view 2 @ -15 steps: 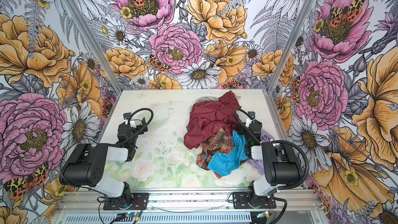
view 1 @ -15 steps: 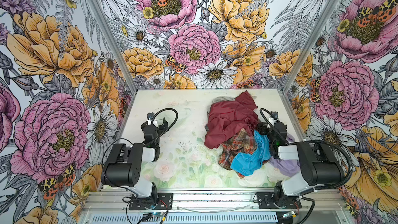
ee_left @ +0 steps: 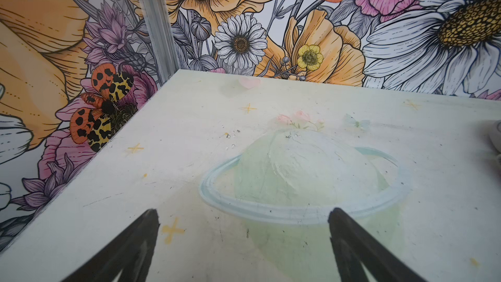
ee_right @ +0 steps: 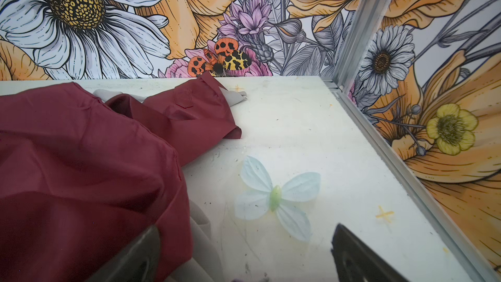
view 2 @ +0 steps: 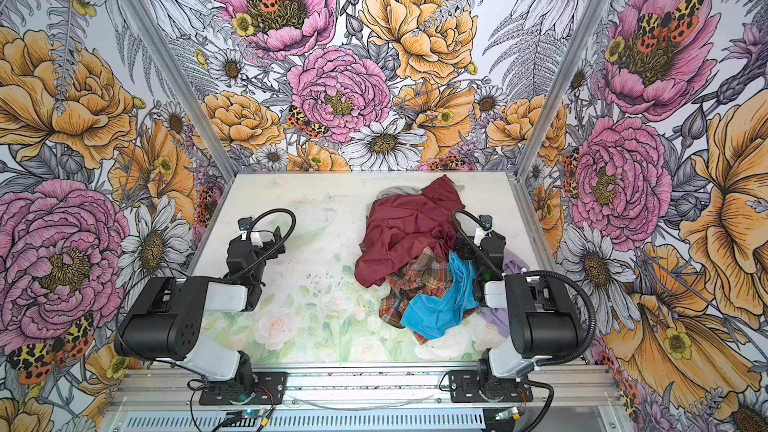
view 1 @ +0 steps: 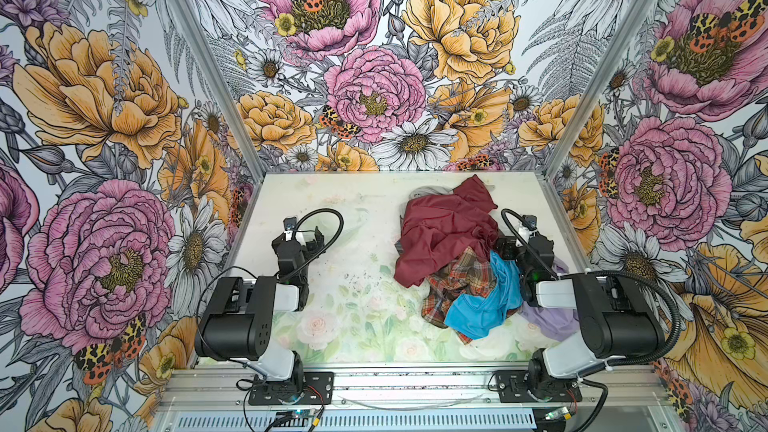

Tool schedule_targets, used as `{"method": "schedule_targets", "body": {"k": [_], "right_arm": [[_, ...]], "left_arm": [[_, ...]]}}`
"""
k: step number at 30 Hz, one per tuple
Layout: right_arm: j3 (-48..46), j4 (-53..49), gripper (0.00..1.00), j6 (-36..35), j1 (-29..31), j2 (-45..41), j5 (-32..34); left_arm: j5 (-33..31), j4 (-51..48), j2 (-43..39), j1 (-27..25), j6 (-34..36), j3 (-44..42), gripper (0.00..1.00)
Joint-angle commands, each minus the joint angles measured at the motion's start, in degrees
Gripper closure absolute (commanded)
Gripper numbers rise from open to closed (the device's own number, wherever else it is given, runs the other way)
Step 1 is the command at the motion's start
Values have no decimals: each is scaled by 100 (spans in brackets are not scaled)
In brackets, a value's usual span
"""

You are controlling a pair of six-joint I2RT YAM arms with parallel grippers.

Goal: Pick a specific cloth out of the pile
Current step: 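Raise both grippers from rest and move them toward the clothes pile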

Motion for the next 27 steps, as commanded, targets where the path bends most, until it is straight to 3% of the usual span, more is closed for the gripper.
{"method": "schedule_targets", "body": {"k": [1, 9, 27], "right_arm": [[72, 88, 0, 49, -24, -38, -81], [64, 95, 0, 51, -24, -38, -86], [90, 58, 1, 87, -40, -29, -66]], "left_arm": [[-45, 126, 2, -11, 13, 85, 1], [134, 107, -7, 67, -23, 85, 1], [-114, 147, 2, -110, 77, 81, 1]]}}
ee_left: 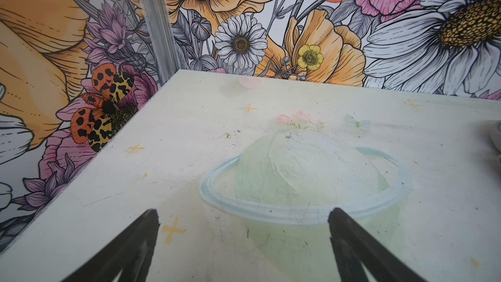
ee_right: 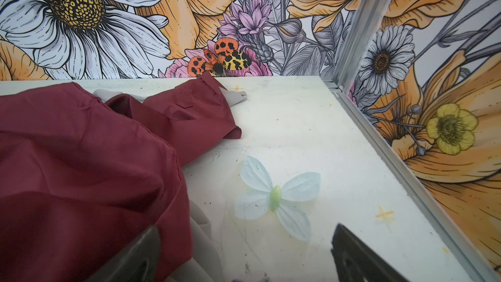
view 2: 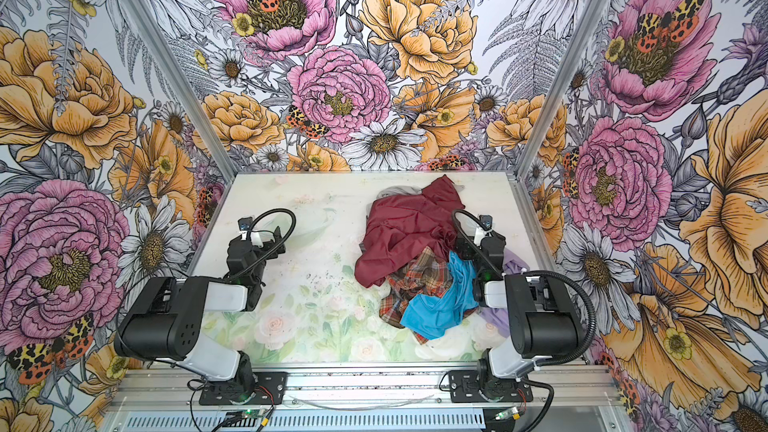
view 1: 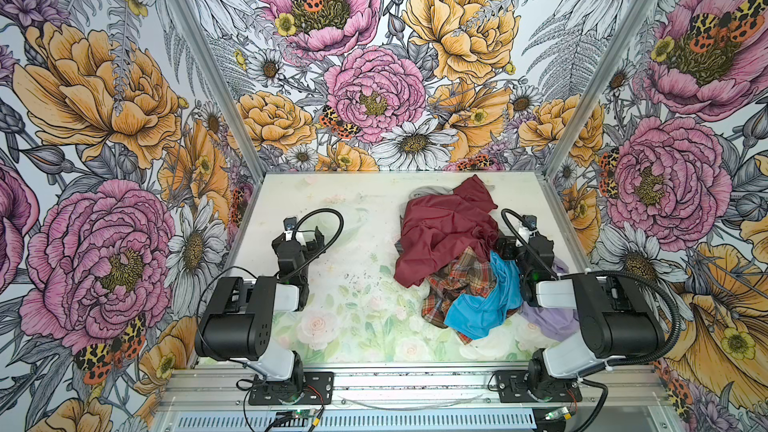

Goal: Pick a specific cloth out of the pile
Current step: 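Raise both grippers from rest and move them toward the clothes pile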

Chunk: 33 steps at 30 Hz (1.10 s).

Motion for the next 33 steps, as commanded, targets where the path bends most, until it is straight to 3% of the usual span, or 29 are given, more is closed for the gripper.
{"method": "schedule_targets", "body": {"k": [1, 9, 23, 31, 33], "right_arm": [[94, 57, 1, 75, -27, -29, -53], [-202, 532, 0, 231, 11, -81, 486], [-986, 2052, 1, 191, 181, -101, 1029], [-849, 805, 1, 295, 246, -1115, 1490], [-795, 505, 1, 351, 268, -1286, 1643]], "left_arm": [[-220, 169, 2, -102, 99, 69, 1], [-591, 211, -68, -321, 234, -20, 1], [-649, 112, -99, -363, 243, 12, 1], [-695, -340, -285, -254, 98, 225, 1], [-853, -1010, -471, -366, 232, 545, 1]]}}
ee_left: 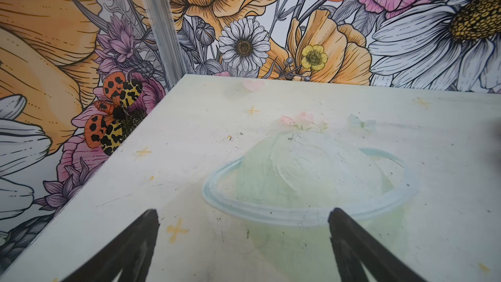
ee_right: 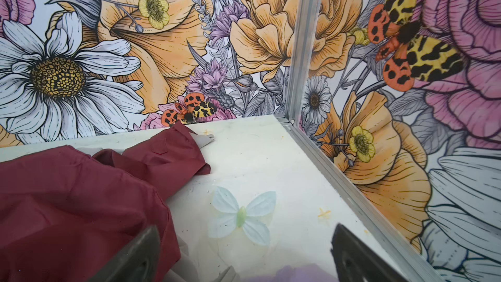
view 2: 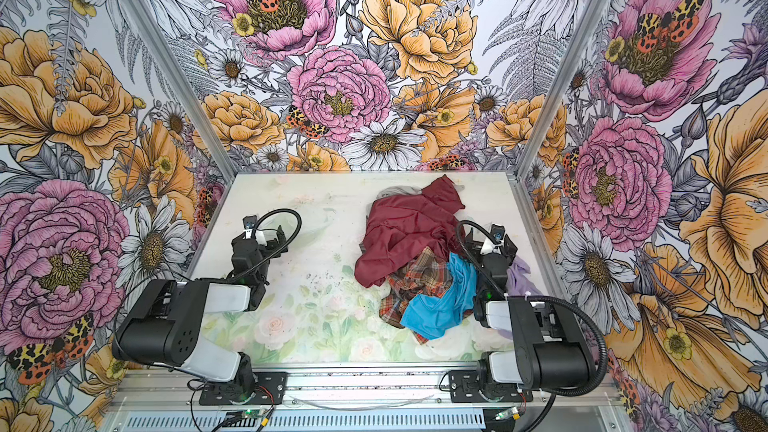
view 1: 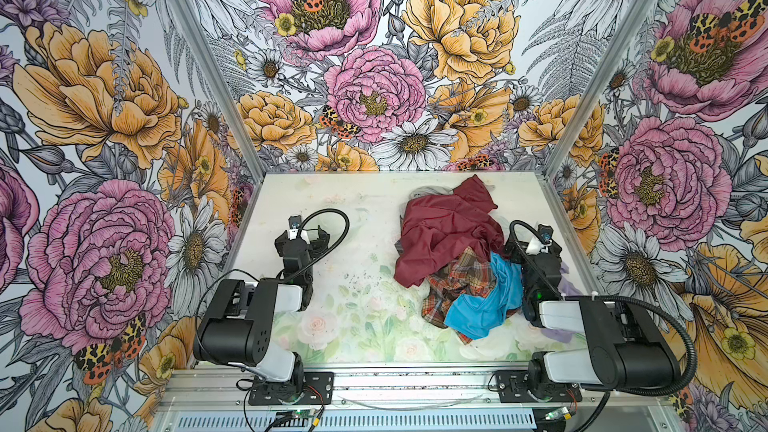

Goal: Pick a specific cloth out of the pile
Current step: 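Raise both grippers from rest and move them toward the clothes pile, then lower the right gripper onto the plaid shirt under the maroon shirt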

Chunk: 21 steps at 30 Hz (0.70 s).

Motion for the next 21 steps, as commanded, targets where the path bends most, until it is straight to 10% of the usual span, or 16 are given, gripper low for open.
{"method": "schedule_targets", "body": {"k": [1, 21], "right_arm": [[214, -742, 1, 182, 60, -292, 414], [2398, -5642, 4, 1060, 78, -1423, 1168]], "left_arm": [[-275, -1051, -375, -136, 160, 571, 1], [610, -5804, -459, -1414, -804, 3252, 1]]}}
